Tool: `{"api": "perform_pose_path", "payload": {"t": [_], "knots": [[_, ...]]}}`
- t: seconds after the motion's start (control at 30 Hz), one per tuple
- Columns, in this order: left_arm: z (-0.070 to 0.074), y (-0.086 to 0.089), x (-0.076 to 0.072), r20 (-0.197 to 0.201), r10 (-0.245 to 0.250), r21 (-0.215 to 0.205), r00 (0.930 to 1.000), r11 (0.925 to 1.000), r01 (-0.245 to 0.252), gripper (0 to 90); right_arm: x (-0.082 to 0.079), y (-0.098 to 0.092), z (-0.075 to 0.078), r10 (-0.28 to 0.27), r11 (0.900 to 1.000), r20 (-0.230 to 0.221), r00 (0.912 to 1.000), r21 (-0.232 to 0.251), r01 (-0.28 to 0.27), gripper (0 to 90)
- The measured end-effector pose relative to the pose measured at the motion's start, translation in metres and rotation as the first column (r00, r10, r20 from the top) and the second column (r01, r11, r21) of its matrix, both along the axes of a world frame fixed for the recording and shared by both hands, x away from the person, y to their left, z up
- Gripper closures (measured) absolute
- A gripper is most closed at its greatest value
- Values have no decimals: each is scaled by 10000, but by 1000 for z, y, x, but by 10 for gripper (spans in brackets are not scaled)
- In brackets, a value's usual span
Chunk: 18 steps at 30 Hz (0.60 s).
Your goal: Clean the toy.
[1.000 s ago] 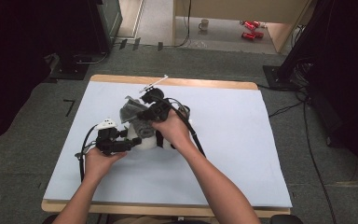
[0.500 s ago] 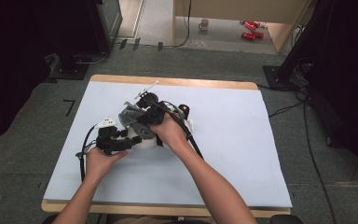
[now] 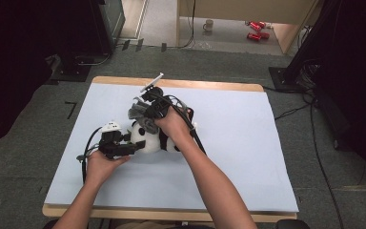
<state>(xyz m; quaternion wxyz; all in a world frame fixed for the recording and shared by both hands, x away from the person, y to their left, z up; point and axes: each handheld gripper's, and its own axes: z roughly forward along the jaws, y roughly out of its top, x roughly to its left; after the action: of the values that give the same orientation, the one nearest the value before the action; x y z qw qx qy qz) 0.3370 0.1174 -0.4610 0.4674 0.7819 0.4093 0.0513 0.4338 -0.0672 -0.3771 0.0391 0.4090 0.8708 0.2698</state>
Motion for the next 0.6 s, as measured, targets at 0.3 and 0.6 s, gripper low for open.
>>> {"api": "perform_pose_path", "payload": {"t": [0.3, 0.6], "knots": [[-1, 0, -1, -11, -124, -73, 9999, 9999, 124, 351, 8, -13, -2, -596, 9981, -603, 9964, -160, 588, 778], [-1, 2, -1, -70, -131, -241, 9999, 9996, 129, 355, 10, -41, -6, -947, 9941, -512, 9942, -583, 916, 784]]}}
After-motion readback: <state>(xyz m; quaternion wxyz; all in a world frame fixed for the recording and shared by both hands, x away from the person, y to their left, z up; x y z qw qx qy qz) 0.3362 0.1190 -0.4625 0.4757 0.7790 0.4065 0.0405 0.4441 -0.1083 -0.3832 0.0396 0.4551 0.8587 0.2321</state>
